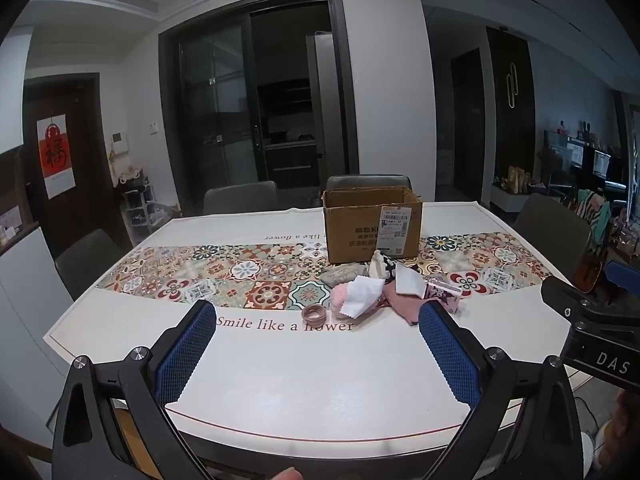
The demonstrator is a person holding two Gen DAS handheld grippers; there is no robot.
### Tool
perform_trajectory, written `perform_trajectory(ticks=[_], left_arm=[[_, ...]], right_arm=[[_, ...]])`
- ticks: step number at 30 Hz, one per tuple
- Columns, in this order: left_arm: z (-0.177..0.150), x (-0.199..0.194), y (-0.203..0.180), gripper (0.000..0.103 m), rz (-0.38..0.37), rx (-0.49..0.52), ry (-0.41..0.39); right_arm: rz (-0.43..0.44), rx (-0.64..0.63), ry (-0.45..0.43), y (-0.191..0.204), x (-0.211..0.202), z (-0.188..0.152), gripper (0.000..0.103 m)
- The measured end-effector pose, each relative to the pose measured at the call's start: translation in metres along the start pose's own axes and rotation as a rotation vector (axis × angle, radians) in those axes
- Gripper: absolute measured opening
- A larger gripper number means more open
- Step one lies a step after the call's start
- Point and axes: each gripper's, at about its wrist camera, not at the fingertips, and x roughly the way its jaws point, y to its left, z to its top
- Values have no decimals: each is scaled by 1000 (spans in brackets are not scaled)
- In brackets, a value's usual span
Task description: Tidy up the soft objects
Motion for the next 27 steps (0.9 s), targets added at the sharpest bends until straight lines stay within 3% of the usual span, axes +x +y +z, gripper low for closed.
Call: perform_trajectory(ticks=[27], left_arm=[[0, -1, 8, 103, -8, -15, -15]], right_arm=[[-3, -1, -3, 2, 1, 1, 103]])
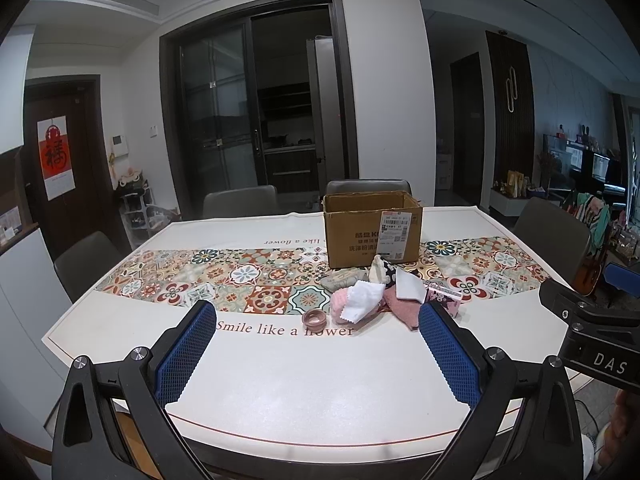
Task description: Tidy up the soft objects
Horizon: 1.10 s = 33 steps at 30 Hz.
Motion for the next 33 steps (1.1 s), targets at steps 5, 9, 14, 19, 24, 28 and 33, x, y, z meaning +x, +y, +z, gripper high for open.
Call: perform_trajectory(ticks=[5, 9, 14, 19, 24, 28, 33], left_arm=[[-1, 1, -1, 103, 0, 1, 0], [-1, 1, -1, 103, 0, 2, 0], [-1, 1, -1, 103, 0, 2, 0], [-1, 1, -1, 103, -1, 2, 1], [-2, 1, -1, 103, -4, 3, 1], [-2, 1, -2, 103, -4, 4, 2], [-2, 1, -2, 103, -3, 4, 2]], right_arm=[[-1, -1, 0, 0, 0, 0, 103], [0, 0, 0, 0, 0, 0, 103], [0, -1, -1, 1, 0, 0, 103], [0, -2, 0, 1, 0, 0, 103], [-2, -1, -1, 1, 0, 0, 103], [-2, -1, -1, 2, 0, -1, 103], [-3, -1, -1, 2, 0, -1, 103]])
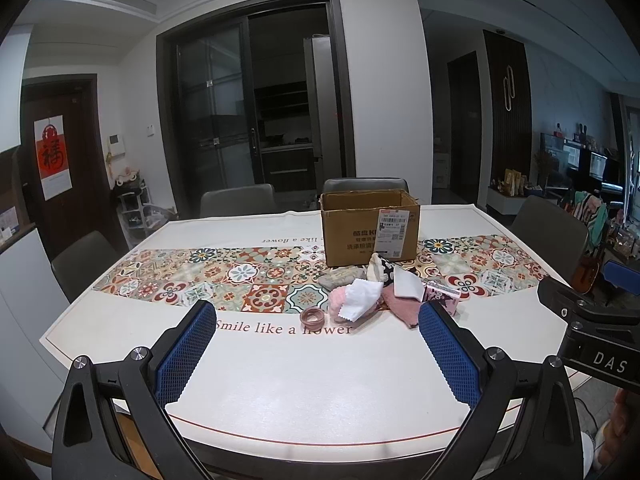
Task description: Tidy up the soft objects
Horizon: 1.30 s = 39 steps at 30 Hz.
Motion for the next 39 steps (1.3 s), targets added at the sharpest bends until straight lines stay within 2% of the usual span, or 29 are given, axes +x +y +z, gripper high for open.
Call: perform_trajectory(ticks=[24, 39], left_arm=[[-2, 1, -4, 103, -4, 4, 5], [4, 39, -10, 102, -62, 56, 39]], right_arm=[[-3, 1, 5, -1, -1, 1, 103], [-25, 41, 35, -5, 27, 2, 103]])
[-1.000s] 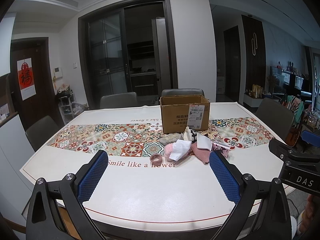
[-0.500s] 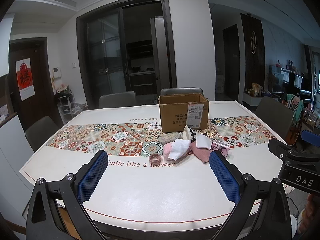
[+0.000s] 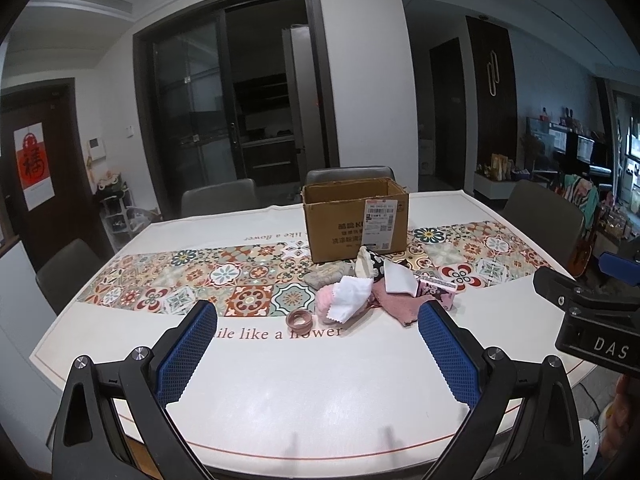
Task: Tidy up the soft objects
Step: 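Lower left tool toward white zigzag cloth while right tool lowers toward pink packaged bar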
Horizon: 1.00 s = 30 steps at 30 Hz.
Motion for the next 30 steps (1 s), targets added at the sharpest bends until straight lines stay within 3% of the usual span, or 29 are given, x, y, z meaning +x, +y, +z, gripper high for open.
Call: perform_trajectory(ticks=[13, 30], left_arm=[[18, 73, 1, 90, -47, 73, 56], [23, 185, 1, 79, -191, 150, 164]], right_arm=[[0, 35, 62, 12, 59, 22, 103], [-67, 125, 191, 28, 160, 44, 103]])
